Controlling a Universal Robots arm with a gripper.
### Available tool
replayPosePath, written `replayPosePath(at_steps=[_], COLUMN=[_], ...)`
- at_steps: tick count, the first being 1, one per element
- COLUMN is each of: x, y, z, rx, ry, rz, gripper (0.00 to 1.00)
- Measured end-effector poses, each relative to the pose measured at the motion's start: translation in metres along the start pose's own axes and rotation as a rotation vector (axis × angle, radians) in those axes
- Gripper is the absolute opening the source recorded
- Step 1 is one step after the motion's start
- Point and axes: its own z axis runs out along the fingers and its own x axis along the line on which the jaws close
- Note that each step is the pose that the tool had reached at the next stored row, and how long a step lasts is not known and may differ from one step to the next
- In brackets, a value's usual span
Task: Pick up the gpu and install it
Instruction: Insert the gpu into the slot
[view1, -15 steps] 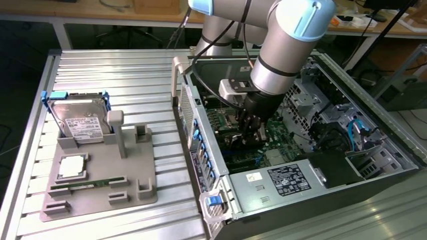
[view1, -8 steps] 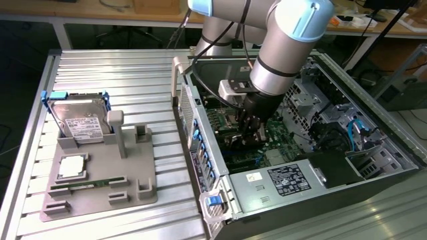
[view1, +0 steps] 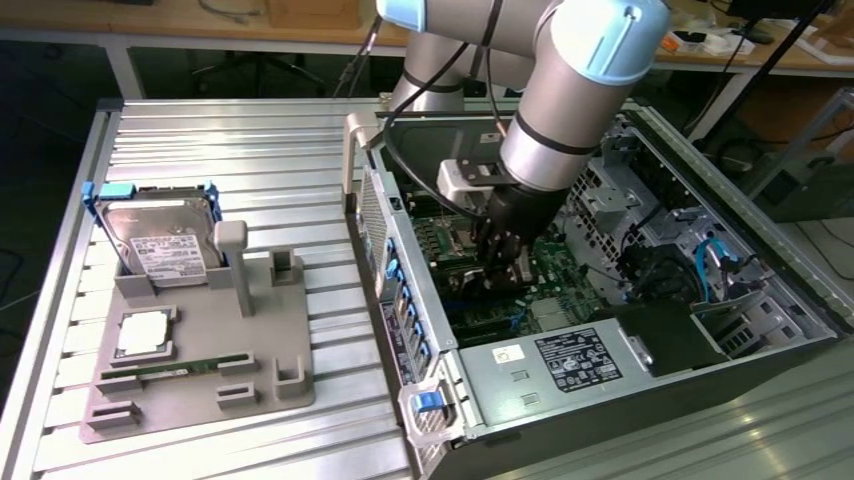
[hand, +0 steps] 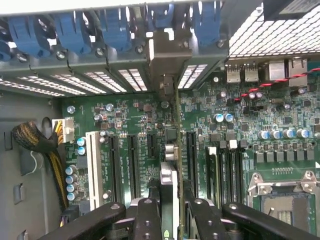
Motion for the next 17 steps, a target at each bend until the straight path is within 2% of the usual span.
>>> replayPosePath(at_steps=[4,17], x=[0.0003,0.0003], y=[0.0001,0.0002], z=[-0.0016,-0.0017], rx=[-0.0007,-0.0007], ry=[0.0018,0.0016], rz=[0.000,0.000], gripper=[0.27,0.27])
